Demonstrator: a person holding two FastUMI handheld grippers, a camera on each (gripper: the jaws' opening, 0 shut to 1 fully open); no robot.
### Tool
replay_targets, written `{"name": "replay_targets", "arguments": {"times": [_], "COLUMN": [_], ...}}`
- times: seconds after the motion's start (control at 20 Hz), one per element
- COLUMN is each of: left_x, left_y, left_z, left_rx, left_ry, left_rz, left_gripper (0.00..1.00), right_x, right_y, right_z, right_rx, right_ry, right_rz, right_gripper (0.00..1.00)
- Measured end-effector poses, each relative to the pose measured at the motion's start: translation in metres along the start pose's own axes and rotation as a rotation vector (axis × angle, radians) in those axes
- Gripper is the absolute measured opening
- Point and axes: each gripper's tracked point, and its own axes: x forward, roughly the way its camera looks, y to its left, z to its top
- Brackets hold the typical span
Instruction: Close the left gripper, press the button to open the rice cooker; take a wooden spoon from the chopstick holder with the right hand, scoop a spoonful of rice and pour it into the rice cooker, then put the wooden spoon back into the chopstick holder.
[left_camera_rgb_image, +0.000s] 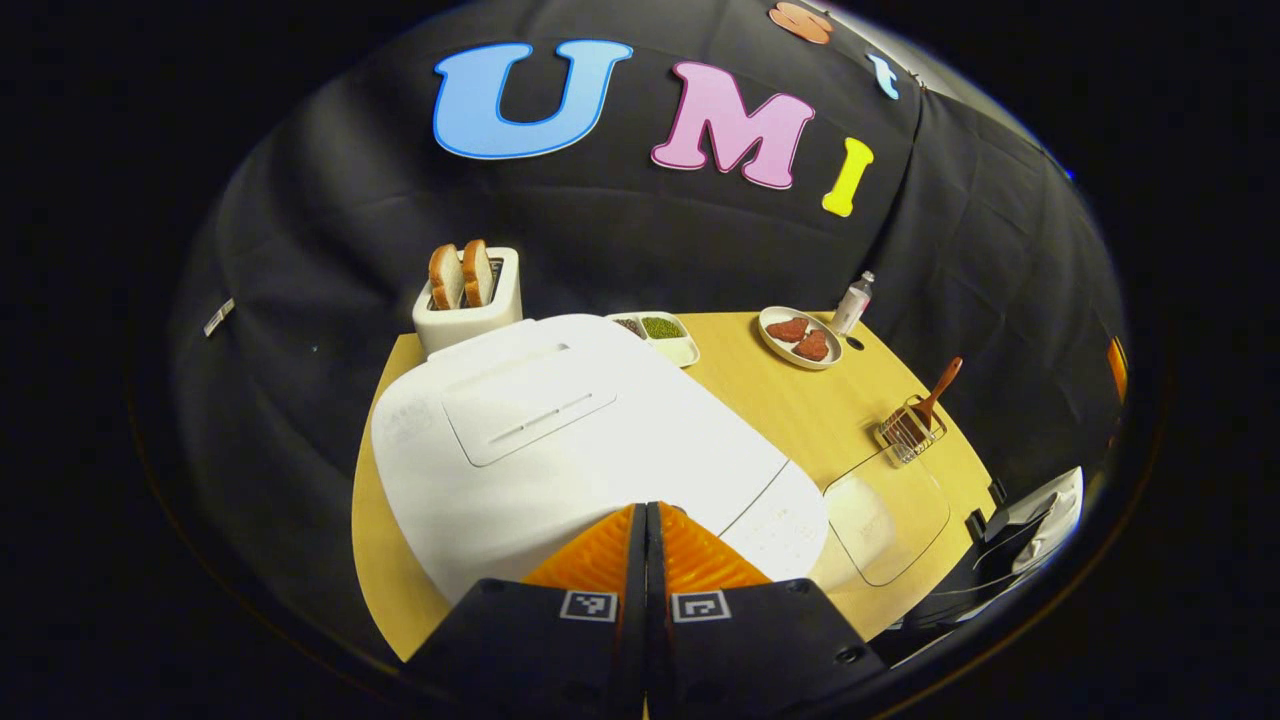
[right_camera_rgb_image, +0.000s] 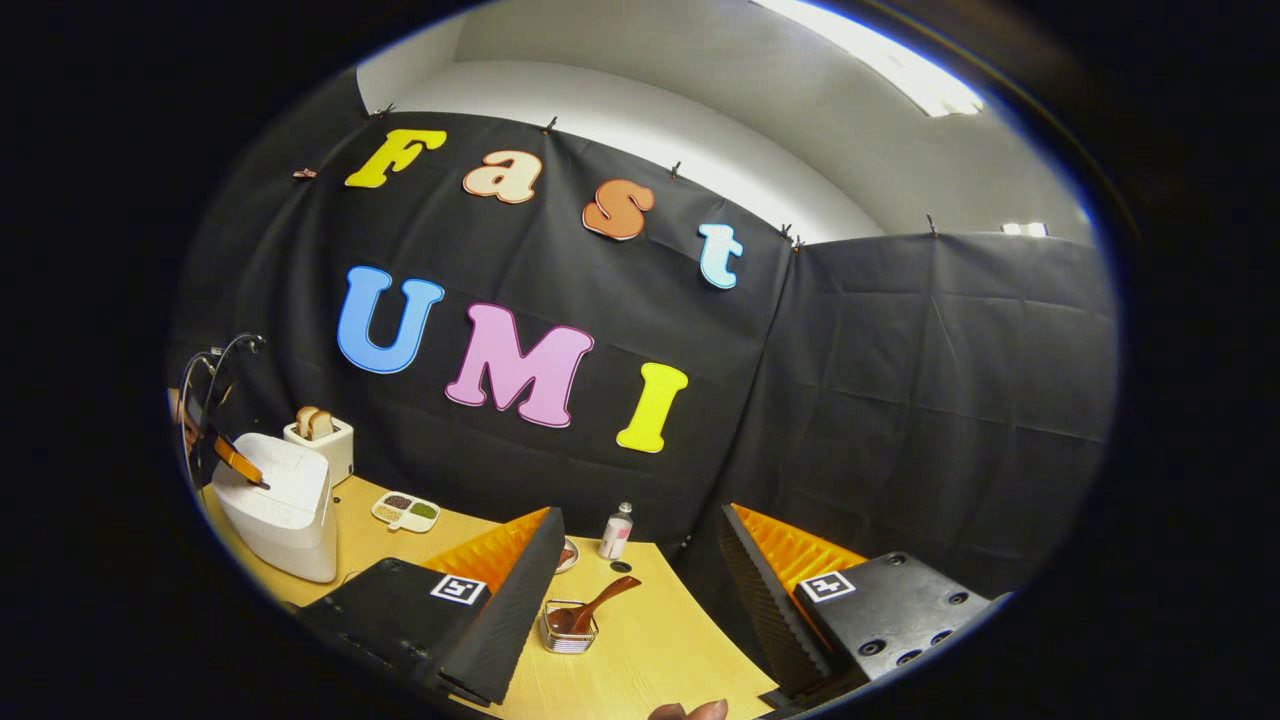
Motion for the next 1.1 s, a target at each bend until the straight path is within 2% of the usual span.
{"name": "replay_targets", "arguments": {"times": [0.15,0.4,0.7,0.9,1.1], "left_x": [0.003,-0.001,-0.028,-0.062,-0.106], "left_y": [-0.003,-0.003,-0.001,-0.004,-0.033], "left_z": [-0.006,0.003,0.048,0.099,0.134], "left_rx": [-0.009,0.045,0.059,0.086,0.1], "left_ry": [0.043,0.017,-0.157,-0.343,-0.499], "left_rz": [-0.016,0.011,0.087,0.173,0.174], "left_gripper": [0.07,0.06,0.06,0.06,0.06], "right_x": [0.0,0.0,-0.003,-0.01,-0.021], "right_y": [0.005,0.008,-0.002,-0.01,-0.02], "right_z": [-0.003,-0.005,-0.007,-0.01,-0.01], "right_rx": [0.005,0.003,0.0,0.005,0.0], "right_ry": [0.007,0.01,0.004,0.006,0.003], "right_rz": [0.007,0.016,0.008,0.001,-0.009], "right_gripper": [0.98,0.97,0.97,0.97,0.97]}}
